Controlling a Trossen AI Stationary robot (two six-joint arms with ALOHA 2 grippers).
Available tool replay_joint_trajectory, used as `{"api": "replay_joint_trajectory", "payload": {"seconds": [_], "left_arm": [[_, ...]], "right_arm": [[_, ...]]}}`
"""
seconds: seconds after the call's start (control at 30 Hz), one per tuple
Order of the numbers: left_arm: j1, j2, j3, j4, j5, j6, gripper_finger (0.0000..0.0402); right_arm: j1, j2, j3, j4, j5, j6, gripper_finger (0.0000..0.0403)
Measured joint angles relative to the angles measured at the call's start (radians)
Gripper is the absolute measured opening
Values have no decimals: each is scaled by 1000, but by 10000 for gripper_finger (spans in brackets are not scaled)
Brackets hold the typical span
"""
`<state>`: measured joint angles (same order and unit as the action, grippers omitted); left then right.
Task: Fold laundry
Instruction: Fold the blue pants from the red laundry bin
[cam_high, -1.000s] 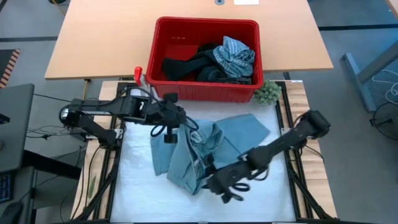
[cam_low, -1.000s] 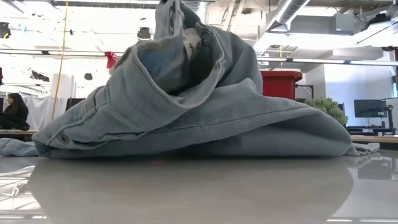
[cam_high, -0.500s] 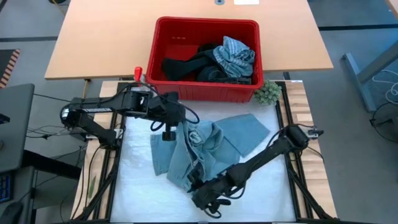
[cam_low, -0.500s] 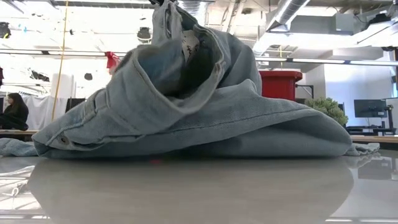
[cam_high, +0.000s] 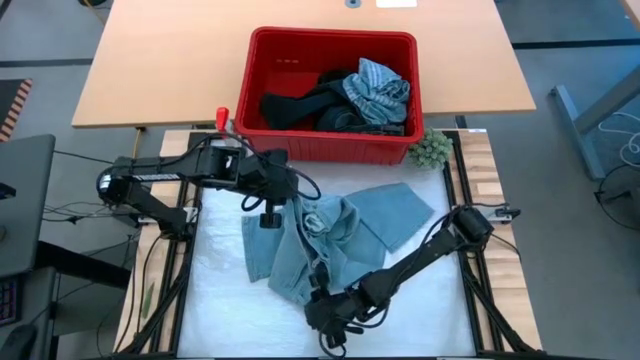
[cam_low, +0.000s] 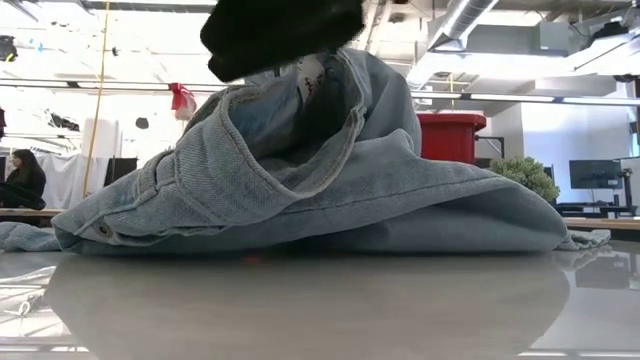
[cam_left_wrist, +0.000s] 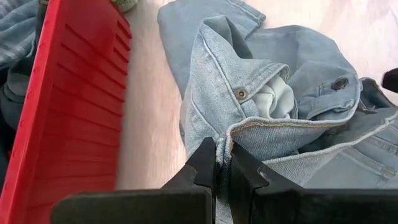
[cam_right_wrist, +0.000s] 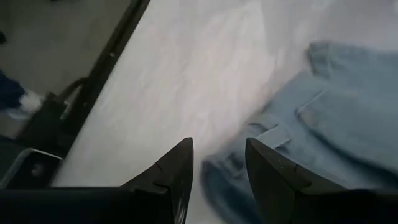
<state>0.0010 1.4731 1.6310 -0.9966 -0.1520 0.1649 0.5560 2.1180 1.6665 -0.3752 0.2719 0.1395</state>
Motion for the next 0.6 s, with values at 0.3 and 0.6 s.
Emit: {"api": "replay_joint_trajectory", "payload": {"seconds": [0.3,0.6], "left_arm": [[-1,0,0,6,18,-23,0],[-37,0,0,13,40,-61,0]], "right_arm": [[58,41,-3,-39,205,121,170],[63,117,-2,33,264,173,168]]}}
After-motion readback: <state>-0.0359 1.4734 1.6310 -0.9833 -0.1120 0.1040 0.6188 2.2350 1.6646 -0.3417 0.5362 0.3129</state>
